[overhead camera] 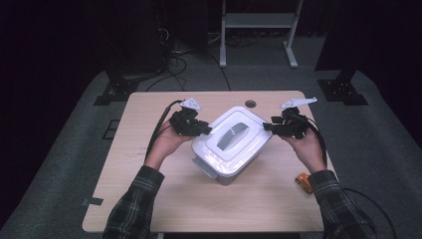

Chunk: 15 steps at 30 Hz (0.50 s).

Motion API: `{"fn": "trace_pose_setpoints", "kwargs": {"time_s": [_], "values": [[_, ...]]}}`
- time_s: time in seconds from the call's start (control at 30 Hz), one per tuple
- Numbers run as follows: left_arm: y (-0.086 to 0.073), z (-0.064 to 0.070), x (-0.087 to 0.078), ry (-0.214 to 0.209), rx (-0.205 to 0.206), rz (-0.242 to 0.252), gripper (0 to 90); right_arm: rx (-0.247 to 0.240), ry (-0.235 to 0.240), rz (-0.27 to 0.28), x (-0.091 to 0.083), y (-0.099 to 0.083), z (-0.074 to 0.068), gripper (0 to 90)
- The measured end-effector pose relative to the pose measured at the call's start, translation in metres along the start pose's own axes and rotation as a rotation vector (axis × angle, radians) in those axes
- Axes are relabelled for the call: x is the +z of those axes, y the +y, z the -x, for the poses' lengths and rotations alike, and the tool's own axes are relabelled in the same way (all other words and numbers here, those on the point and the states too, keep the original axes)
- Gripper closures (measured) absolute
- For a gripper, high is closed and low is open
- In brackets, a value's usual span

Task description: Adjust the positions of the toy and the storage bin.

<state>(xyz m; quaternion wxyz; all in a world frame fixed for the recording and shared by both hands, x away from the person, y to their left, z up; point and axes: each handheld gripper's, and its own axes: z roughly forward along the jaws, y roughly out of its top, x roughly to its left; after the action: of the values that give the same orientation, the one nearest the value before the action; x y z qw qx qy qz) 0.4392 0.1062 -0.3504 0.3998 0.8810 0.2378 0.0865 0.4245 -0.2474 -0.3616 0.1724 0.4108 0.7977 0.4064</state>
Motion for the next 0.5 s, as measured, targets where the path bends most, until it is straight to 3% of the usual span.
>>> {"fn": "trace_pose_setpoints", "kwargs": {"time_s": [0.07,0.27,0.5], "values": [[0.000,0.001,0.000,-0.004,0.002,0.000,69.4,0.015,0.034,0.004,0.000,0.000,0.002,65.3],[-0.001,0.007,-0.001,-0.016,0.000,-0.001,69.5,-0.003,0.022,-0.003,-0.008,-0.006,-0.005,66.1],[-0.005,0.025,-0.008,-0.015,0.035,-0.026,69.6,-0.022,0.021,0.006,-0.024,-0.021,-0.021,65.8]]}}
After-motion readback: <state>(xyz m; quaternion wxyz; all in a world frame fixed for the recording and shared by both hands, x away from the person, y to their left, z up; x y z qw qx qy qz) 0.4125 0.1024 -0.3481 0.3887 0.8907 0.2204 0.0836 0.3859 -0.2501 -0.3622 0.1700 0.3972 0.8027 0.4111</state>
